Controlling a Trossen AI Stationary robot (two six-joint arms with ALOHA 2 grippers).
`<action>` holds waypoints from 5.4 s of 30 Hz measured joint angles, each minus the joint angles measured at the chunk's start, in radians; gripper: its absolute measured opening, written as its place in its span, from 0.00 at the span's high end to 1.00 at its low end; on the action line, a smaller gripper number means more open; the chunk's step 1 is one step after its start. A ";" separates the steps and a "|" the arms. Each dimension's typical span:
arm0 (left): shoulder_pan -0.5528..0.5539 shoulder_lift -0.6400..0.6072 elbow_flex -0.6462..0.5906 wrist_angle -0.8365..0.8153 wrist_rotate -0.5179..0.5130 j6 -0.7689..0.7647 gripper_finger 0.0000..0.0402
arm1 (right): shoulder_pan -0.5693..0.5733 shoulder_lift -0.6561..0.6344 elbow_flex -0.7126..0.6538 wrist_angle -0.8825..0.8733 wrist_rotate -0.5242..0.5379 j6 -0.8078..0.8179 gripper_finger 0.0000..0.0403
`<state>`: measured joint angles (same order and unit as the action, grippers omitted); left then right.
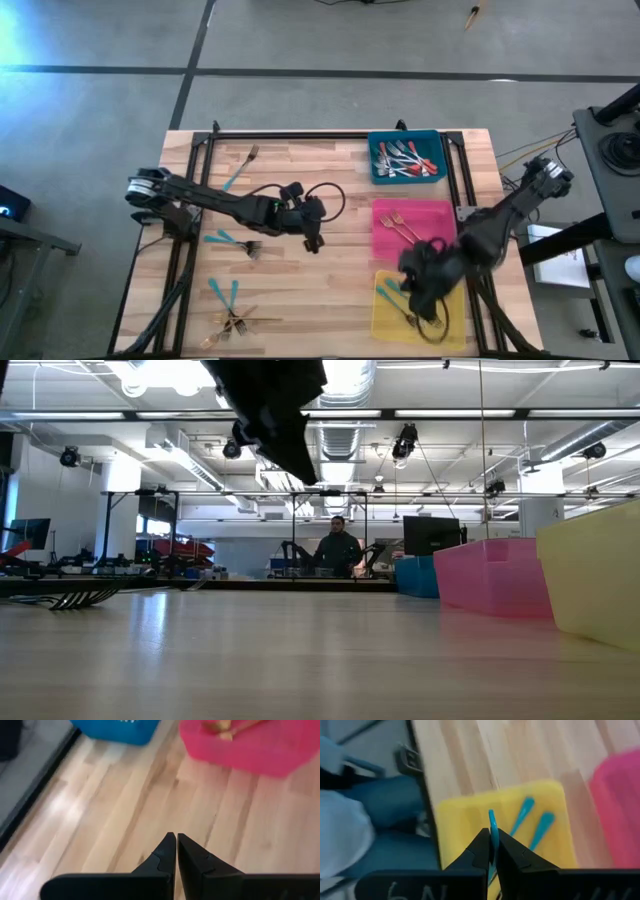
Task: Sort silverware by color (type)
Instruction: Put the blue fork into the yellow bin
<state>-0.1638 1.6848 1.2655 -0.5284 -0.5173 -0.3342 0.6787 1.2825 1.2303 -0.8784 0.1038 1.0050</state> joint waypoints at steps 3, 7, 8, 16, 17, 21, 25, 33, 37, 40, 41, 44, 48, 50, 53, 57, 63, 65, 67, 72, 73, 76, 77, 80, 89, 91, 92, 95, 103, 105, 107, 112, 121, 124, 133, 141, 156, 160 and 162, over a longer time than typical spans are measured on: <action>0.000 -0.012 0.000 -0.045 0.040 0.001 1.00 | 0.053 0.080 -0.007 -0.014 0.049 0.105 0.98; 0.000 -0.029 0.000 -0.086 0.091 0.009 1.00 | 0.061 0.184 -0.007 -0.017 0.054 0.197 0.98; 0.000 -0.033 0.000 -0.103 0.119 0.002 1.00 | 0.061 0.205 -0.007 -0.017 0.052 0.213 0.98; -0.021 -0.048 0.000 -0.324 0.276 -0.027 1.00 | 0.061 0.279 -0.003 -0.014 -0.027 0.255 0.88; -0.024 -0.049 0.000 -0.358 0.288 -0.036 1.00 | 0.061 0.279 0.003 -0.014 -0.028 0.255 0.86; -0.053 -0.064 0.000 -0.499 0.349 -0.103 1.00 | 0.060 0.262 0.031 -0.013 -0.018 0.254 0.79; -0.110 -0.082 0.000 -0.641 0.355 -0.167 1.00 | 0.061 0.237 0.074 -0.014 0.060 0.216 0.75; -0.122 -0.158 -0.072 -0.819 0.315 -0.361 0.94 | 0.051 0.223 0.141 -0.018 0.213 -0.071 0.73; -0.078 -0.221 -0.168 -0.805 0.290 -0.422 0.87 | 0.038 0.223 0.150 -0.033 0.213 -0.221 0.72; -0.011 -0.267 -0.249 -0.787 0.289 -0.452 0.81 | 0.025 0.223 0.152 -0.030 0.214 -0.316 0.72; 0.018 -0.281 -0.276 -0.775 0.284 -0.458 0.79 | 0.020 0.223 0.152 -0.031 0.214 -0.334 0.72; 0.115 -0.316 -0.362 -0.701 0.237 -0.464 0.73 | 0.006 0.223 0.152 -0.031 0.214 -0.363 0.72; 0.281 -0.339 -0.454 -0.551 0.187 -0.462 0.67 | -0.011 0.223 0.152 -0.031 0.220 -0.321 0.72; 0.373 -0.339 -0.481 -0.481 0.153 -0.461 0.66 | -0.015 0.223 0.152 -0.030 0.220 -0.288 0.72; 0.509 -0.323 -0.501 -0.402 0.133 -0.410 0.65 | -0.015 0.223 0.152 -0.030 0.219 -0.241 0.72; 0.659 -0.296 -0.483 -0.298 0.133 -0.297 0.67 | -0.014 0.223 0.152 -0.030 0.210 -0.174 0.73; 0.823 -0.218 -0.389 -0.234 0.137 -0.124 0.71 | -0.014 0.223 0.152 -0.031 0.187 -0.134 0.75; 0.858 -0.175 -0.359 -0.242 0.177 -0.050 0.71 | -0.014 0.223 0.152 -0.031 0.185 -0.141 0.76; 0.883 -0.125 -0.329 -0.242 0.211 0.019 0.72 | -0.014 0.223 0.152 -0.031 0.184 -0.142 0.76; 0.929 0.010 -0.251 -0.278 0.221 0.148 0.72 | -0.014 0.223 0.152 -0.031 0.184 -0.171 0.75; 0.940 0.035 -0.239 -0.293 0.221 0.165 0.72 | -0.014 0.223 0.152 -0.032 0.185 -0.176 0.75; 0.977 0.102 -0.217 -0.310 0.221 0.205 0.72 | -0.014 0.223 0.152 -0.031 0.184 -0.176 0.75; 0.991 0.120 -0.213 -0.310 0.222 0.215 0.72 | -0.014 0.223 0.152 -0.031 0.184 -0.176 0.75; 1.030 0.153 -0.198 -0.315 0.235 0.241 0.72 | -0.014 0.223 0.152 -0.031 0.184 -0.177 0.76; 1.058 0.174 -0.138 -0.344 0.356 0.304 0.75 | -0.021 0.223 0.152 -0.031 0.185 -0.191 0.76; 1.071 0.177 -0.141 -0.341 0.371 0.297 0.80 | -0.021 0.223 0.152 -0.030 0.184 -0.191 0.77; 1.081 0.179 -0.144 -0.337 0.381 0.288 0.84 | -0.020 0.223 0.152 -0.030 0.184 -0.191 0.77; 1.117 0.197 -0.160 -0.327 0.439 0.247 0.95 | -0.020 0.223 0.152 -0.030 0.184 -0.190 0.77; 1.137 0.181 -0.150 -0.339 0.497 0.195 1.00 | -0.020 0.223 0.152 -0.030 0.184 -0.168 0.78; 1.127 0.157 -0.136 -0.351 0.490 0.183 1.00 | -0.020 0.223 0.152 -0.029 0.185 -0.172 0.79; 1.109 0.109 -0.123 -0.355 0.491 0.181 1.00 | -0.020 0.223 0.152 -0.030 0.185 -0.179 0.80; 1.043 -0.020 -0.113 -0.299 0.506 0.147 1.00 | -0.020 0.223 0.152 -0.030 0.194 -0.193 0.81; 0.751 -0.223 -0.192 0.041 0.587 0.029 1.00 | -0.020 0.223 0.152 -0.030 0.491 -0.196 0.81; 0.604 -0.256 -0.237 0.216 0.571 -0.026 1.00 | -0.021 0.223 0.150 -0.030 0.652 -0.199 0.81; 0.259 -0.237 -0.272 0.658 0.287 -0.053 1.00 | -0.027 0.220 0.150 0.104 0.912 -0.309 0.72; 0.143 -0.168 -0.268 0.869 0.212 -0.089 1.00 | -0.098 0.233 0.149 0.136 1.012 -0.101 0.58; 0.097 -0.092 -0.268 0.970 0.209 -0.147 1.00 | -0.179 0.293 0.149 0.147 1.015 0.016 0.54; 0.096 -0.092 -0.260 0.980 0.209 -0.147 1.00 | -0.201 0.308 0.149 0.152 1.008 0.017 0.54; 0.096 -0.092 -0.252 0.978 0.211 -0.147 1.00 | -0.216 0.314 0.149 0.158 0.995 0.019 0.54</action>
<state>-0.0677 1.5929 1.0138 0.4497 -0.3067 -0.4811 0.4626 1.5963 1.3796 -0.7208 1.0985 1.0241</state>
